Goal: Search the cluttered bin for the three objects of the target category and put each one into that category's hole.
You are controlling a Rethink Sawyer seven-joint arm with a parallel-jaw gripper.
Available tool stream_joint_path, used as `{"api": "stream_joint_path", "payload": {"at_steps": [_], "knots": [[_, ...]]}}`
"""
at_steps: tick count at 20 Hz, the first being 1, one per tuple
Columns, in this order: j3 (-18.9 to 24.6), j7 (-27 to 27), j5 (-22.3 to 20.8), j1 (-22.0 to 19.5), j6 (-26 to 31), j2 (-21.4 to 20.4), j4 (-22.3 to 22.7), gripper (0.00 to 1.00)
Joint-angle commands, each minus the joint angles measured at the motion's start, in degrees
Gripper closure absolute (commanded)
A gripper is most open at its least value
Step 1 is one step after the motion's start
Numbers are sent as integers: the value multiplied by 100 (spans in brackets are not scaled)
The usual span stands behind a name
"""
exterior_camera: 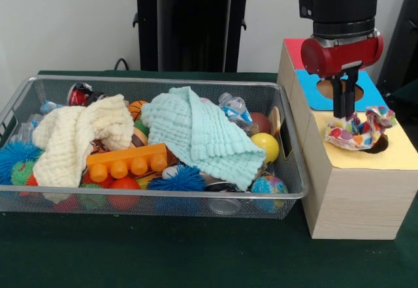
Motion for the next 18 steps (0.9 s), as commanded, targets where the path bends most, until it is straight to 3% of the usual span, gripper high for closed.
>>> {"api": "stream_joint_path", "payload": {"at_steps": [1,11,18], "knots": [[465,411,-408,-189,-363,276,262,100],[517,560,-386,-134,-749,447,216,100],[542,561,-186,-161,-274,-28,407,100]]}}
